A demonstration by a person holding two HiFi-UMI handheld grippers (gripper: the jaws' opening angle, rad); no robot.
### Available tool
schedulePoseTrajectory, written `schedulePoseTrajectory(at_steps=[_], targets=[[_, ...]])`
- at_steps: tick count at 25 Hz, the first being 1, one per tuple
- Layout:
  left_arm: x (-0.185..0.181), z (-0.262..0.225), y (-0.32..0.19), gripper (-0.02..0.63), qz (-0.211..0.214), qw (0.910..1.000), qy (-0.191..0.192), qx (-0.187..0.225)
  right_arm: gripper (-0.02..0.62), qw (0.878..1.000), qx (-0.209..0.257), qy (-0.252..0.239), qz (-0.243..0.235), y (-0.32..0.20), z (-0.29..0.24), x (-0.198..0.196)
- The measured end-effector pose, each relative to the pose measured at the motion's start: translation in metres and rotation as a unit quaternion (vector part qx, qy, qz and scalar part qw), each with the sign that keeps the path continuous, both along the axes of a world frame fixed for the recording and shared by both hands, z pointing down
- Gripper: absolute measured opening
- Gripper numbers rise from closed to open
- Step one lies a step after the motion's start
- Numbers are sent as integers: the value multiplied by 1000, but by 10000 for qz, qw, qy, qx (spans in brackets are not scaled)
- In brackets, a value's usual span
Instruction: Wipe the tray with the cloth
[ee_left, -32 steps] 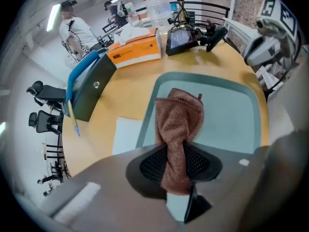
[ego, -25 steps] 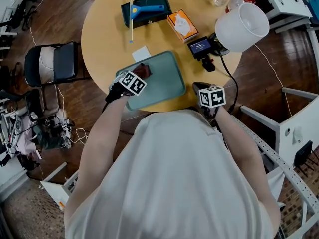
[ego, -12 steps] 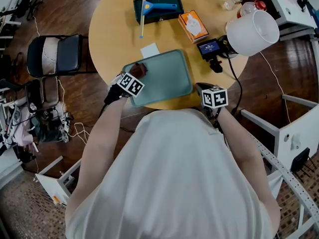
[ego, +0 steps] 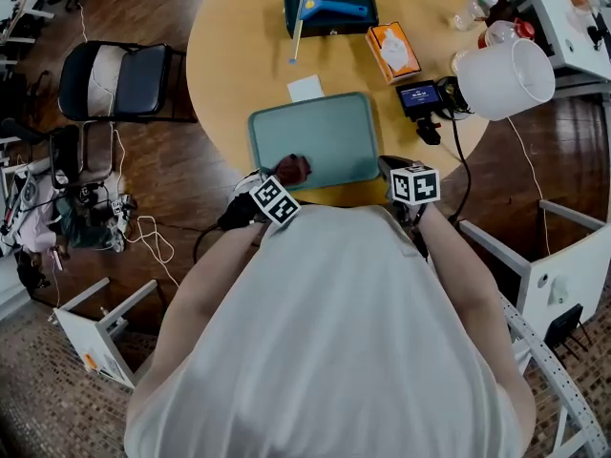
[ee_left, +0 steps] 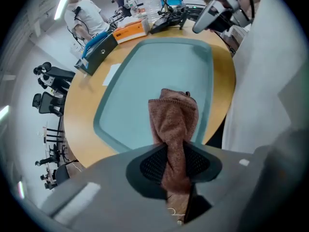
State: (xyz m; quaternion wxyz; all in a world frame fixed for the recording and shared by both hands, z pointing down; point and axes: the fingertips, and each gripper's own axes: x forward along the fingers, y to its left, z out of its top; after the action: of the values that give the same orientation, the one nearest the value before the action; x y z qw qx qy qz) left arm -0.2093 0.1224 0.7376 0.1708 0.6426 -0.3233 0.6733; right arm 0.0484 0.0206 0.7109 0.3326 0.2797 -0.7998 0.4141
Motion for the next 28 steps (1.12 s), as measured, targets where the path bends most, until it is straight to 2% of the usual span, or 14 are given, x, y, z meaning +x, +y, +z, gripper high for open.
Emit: schedulePoseTrajectory(at_steps=[5,12,15,17,20,22,24,28], targets=[[21,2,8,311,296,9993,232,-23,3,10000,21,12,-82,1,1,-6],[83,-1,-30,311,947,9942,518,22,3,10000,62,3,-3,3,-3,-3],[97,-9,-39,311,969,9931,658,78,3,9999,55,31,102,4,-3,6],[95,-24,-45,311,691,9940,825,197,3,9998,70,28,182,2,-5,12],[66,-56,-60,311,-225,9917,1124,575,3,9996,82,21,255,-2,-5,19],[26,-73,-71,311,-972,9845,1168,879,3,9997,61,-34,253,-1,-3,19],[-28,-83,-79,311,-1637,9747,1026,1125,3,9996,74,-93,242,-2,-4,15],[-129,-76,-86,311,-2625,9553,567,1240,3,9994,141,-235,188,-2,-13,5]])
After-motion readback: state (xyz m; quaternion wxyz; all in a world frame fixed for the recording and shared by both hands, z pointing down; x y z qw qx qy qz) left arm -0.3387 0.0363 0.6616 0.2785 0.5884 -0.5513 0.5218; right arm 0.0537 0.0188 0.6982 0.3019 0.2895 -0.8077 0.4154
